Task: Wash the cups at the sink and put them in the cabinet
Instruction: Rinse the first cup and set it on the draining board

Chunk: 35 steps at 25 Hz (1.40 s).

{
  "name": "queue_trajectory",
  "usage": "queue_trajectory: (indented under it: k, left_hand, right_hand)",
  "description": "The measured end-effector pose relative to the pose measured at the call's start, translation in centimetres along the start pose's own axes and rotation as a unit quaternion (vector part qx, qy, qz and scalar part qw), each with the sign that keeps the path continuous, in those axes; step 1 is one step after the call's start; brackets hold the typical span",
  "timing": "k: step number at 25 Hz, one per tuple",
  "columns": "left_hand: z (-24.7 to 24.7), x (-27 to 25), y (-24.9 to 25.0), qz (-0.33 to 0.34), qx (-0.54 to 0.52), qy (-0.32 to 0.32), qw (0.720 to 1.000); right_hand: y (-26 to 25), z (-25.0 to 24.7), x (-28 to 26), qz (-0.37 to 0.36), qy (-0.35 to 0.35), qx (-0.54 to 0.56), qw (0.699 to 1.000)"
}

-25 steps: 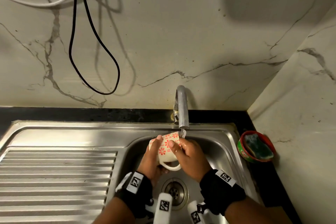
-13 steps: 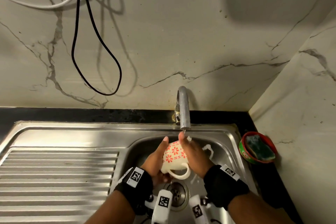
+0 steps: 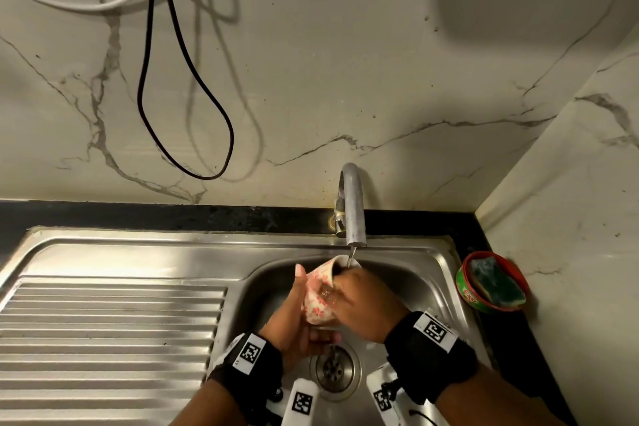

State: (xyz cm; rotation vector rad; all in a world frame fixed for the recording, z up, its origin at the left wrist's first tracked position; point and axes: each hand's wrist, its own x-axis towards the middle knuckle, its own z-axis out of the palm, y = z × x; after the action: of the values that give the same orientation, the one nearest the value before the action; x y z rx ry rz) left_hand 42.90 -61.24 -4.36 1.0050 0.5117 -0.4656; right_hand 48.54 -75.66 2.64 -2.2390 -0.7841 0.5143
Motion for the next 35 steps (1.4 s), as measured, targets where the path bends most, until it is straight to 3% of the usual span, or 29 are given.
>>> queue_trajectory:
  k: [2,4,6,7,10,12,14,17,21,23,24,25,26,28,31,32,33,34,35]
  left_hand:
    - [0.7,0.0,-0.3,-0.025,-0.085,-0.008,0.996]
    - [0.7,0.3,-0.8,0.023,-0.206,-0.023,0.978]
    - [0.2,0.6,-0.6,0.08,-0.288,-0.025,0.954]
    - [-0.1,0.7,-0.5,0.084,-0.279,-0.032,0.956]
    - [-0.2,1.2,0.2,0.041,-0.15,-0.028,0.987]
    - [0.2,0.8,0.3,0.041,-0.156,-0.038,0.986]
    - [0.2,0.9,-0.3,0.099,-0.225,-0.053,0.968]
    - [-0.6,1.2,-1.6,0.121,-0.232,-0.078,0.962]
    - [-0.5,0.4,-0.2,0.063,-0.187,-0.092,0.976]
    - [0.3,0.2,0.3,0.082,-0.225,-0.074,0.968]
    - [0.5,0.4,0.2,0.105,-0.236,-0.057,0.964]
    - [0.5,0.8,0.0,0.122,-0.236,-0.044,0.963]
    - [0.7,0.7,-0.1,0.136,-0.216,-0.027,0.966]
    - [0.8,0.8,0.1,0.122,-0.202,-0.021,0.972]
    - [0.5,1.4,0.1,0.12,-0.151,0.037,0.981]
    - [0.4,1.5,0.0,0.139,-0.135,0.05,0.98]
    - [0.1,1.6,-0.2,0.157,-0.119,0.055,0.979]
    - [0.1,1.7,-0.4,0.166,-0.118,0.049,0.978]
    - [0.3,1.7,-0.5,0.164,-0.123,0.039,0.978]
  right_hand:
    - [0.5,-0.4,0.4,-0.136,-0.009,-0.183,0.974]
    - [0.3,-0.4,0.5,-0.152,0.007,-0.132,0.979]
    - [0.5,-0.6,0.5,-0.096,0.035,-0.032,0.994]
    - [0.5,-0.8,0.5,-0.074,0.037,-0.03,0.996]
    - [1.1,-1.2,0.4,-0.106,-0.013,-0.127,0.986]
    - [1.1,-1.1,0.3,-0.07,-0.01,-0.058,0.996]
    - [0.8,-0.8,0.4,-0.017,-0.005,0.023,1.0]
    - [0.9,-1.2,0.6,-0.072,-0.006,-0.091,0.993]
    - [1.7,-2.1,0.7,-0.113,-0.069,-0.12,0.984]
    - [1.1,-1.8,0.4,-0.078,-0.095,0.045,0.991]
    - [0.3,-1.6,0.3,-0.025,-0.067,0.179,0.981]
    - [0.3,-1.3,0.4,0.034,-0.048,0.274,0.96]
    - [-0.4,-1.1,0.7,0.134,-0.054,0.39,0.909]
    - [-1.6,-0.4,1.1,0.179,-0.025,0.402,0.898]
    - [0.1,1.0,1.1,0.093,0.022,0.307,0.947]
    - [0.8,1.3,1.1,0.12,0.04,0.379,0.917]
    - [0.8,1.6,1.4,0.213,0.069,0.448,0.865]
    - [0.8,1.5,1.2,0.224,0.081,0.443,0.864]
    - [0.5,1.4,1.1,0.217,0.114,0.377,0.893]
